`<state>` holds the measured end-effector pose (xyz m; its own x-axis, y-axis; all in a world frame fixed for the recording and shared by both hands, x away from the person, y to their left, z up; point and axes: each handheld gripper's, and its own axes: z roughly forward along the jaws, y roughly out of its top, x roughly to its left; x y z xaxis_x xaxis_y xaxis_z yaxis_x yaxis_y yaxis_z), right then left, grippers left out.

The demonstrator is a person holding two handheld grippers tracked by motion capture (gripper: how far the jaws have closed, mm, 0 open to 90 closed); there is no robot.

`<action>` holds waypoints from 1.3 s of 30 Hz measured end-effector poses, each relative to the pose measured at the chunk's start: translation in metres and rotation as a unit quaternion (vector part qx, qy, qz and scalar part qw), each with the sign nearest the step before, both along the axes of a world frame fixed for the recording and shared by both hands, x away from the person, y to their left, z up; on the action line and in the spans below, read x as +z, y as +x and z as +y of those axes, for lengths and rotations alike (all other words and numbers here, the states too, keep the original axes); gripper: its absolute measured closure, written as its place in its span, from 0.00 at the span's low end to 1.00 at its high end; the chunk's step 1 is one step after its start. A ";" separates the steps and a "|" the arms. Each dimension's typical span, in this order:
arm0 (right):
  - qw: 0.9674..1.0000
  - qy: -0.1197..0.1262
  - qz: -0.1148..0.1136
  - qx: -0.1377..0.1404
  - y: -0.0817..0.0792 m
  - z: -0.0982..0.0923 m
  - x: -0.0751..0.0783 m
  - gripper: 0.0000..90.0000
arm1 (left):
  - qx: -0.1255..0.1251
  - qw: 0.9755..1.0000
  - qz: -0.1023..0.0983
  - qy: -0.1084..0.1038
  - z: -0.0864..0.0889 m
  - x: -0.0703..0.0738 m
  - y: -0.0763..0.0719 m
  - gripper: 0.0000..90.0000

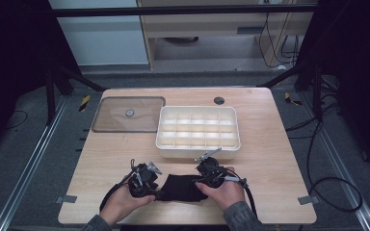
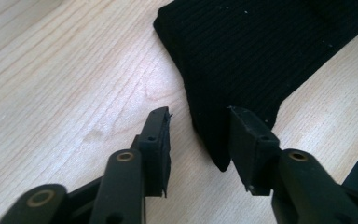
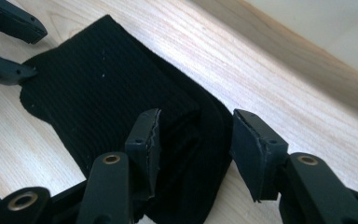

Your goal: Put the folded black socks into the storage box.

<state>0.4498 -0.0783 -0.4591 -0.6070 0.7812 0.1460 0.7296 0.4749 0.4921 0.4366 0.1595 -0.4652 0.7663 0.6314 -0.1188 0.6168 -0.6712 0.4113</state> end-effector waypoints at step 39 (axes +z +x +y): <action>1.000 0.009 0.011 0.025 0.002 -0.007 -0.001 0.62 | -0.039 0.999 0.007 0.014 -0.005 -0.001 0.011 0.92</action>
